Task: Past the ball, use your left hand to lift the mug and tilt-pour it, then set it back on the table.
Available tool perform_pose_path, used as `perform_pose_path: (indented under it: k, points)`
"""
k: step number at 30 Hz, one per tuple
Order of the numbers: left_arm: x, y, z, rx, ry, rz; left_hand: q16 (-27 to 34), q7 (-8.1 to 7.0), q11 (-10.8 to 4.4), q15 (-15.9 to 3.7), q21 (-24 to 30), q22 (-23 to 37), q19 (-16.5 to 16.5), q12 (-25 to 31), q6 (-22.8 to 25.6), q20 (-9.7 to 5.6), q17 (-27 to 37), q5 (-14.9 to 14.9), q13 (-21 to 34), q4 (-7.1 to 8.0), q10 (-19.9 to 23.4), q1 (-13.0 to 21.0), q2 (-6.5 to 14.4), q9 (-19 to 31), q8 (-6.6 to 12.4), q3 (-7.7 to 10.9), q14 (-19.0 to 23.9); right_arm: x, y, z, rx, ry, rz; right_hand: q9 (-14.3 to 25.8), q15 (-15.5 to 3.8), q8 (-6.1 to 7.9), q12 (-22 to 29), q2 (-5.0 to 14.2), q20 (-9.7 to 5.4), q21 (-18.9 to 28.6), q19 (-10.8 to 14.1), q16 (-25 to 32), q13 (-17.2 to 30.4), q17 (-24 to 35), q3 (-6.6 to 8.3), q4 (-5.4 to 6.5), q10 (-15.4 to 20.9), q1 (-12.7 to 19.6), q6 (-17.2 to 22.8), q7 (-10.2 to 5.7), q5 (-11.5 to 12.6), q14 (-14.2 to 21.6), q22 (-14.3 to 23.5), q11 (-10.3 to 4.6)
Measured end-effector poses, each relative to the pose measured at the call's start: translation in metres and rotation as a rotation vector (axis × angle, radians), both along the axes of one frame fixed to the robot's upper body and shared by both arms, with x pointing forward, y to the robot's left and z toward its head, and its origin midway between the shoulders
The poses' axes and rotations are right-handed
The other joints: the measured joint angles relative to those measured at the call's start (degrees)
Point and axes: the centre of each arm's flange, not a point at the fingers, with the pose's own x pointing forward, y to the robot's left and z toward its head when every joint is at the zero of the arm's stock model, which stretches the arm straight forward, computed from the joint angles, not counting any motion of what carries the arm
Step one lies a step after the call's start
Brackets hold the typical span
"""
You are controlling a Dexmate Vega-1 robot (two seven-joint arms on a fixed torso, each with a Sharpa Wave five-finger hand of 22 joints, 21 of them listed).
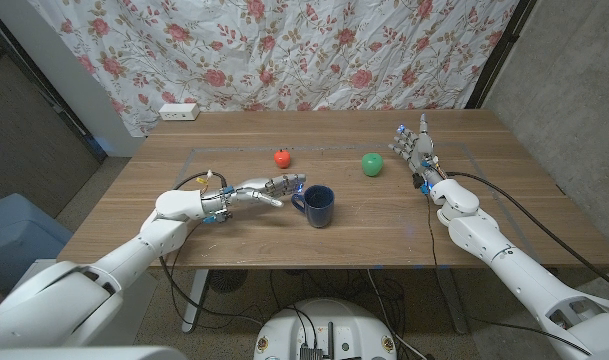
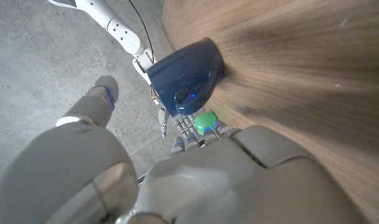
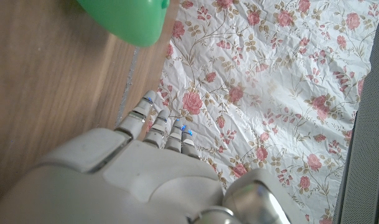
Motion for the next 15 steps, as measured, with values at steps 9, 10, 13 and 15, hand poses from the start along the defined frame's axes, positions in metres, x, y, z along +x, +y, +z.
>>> perform_pose_path:
  k: [9, 10, 13, 15]
  points:
    - [0.001, -0.013, -0.006, 0.014, 0.010, -0.013, 0.00, 0.89, 0.61, 0.56, 0.00, -0.01, 0.00, 0.39, 0.09, 0.00, 0.00, 0.00, 0.00, 0.00, 0.00, 0.22, -0.22, 0.00, 0.44, 0.00, 0.05, 0.000, 0.000, 0.000, -0.002, 0.000, 0.003, 0.00, 0.00, 0.00, 0.00, 0.00, 0.00, 0.00, 0.00, 0.00, 0.00, 0.00, 0.00, 0.00, 0.00, 0.00, 0.00, 0.00, 0.00, 0.00, 0.00, 0.00]
    - [0.001, -0.015, -0.006, 0.013, 0.010, -0.012, 0.00, 0.89, 0.61, 0.56, 0.00, -0.01, 0.00, 0.39, 0.09, 0.00, 0.00, 0.00, 0.00, 0.00, 0.00, 0.22, -0.22, 0.00, 0.44, 0.00, 0.05, 0.000, 0.000, 0.000, -0.002, 0.000, 0.003, 0.00, 0.00, 0.00, 0.00, 0.00, 0.00, 0.00, 0.00, 0.00, 0.00, 0.00, 0.00, 0.00, 0.00, 0.00, 0.00, 0.00, 0.00, 0.00, 0.00, 0.00]
    - [0.003, -0.018, -0.005, 0.010, 0.009, -0.010, 0.00, 0.89, 0.61, 0.56, 0.00, -0.01, 0.00, 0.39, 0.09, 0.00, 0.00, 0.00, 0.00, 0.23, 0.00, 0.22, -0.22, 0.00, 0.44, -0.23, 0.05, 0.000, 0.000, 0.000, -0.002, 0.000, 0.003, 0.00, 0.00, 0.00, 0.00, 0.00, 0.00, 0.00, 0.00, 0.00, 0.00, 0.00, 0.00, 0.00, 0.00, 0.00, 0.00, 0.00, 0.00, 0.00, 0.00, 0.00]
    - [0.004, -0.020, -0.005, 0.009, 0.009, -0.008, 0.00, 0.89, 0.61, 0.56, 0.00, -0.01, 0.00, 0.39, 0.09, 0.00, 0.00, 0.00, 0.00, 0.23, 0.00, 0.22, -0.22, 0.00, 0.44, -0.23, 0.05, 0.000, 0.000, 0.000, -0.002, 0.000, 0.003, 0.00, 0.00, 0.00, 0.00, 0.00, 0.00, 0.00, 0.00, 0.00, 0.00, 0.00, 0.00, 0.00, 0.00, 0.00, 0.00, 0.00, 0.00, 0.00, 0.00, 0.00]
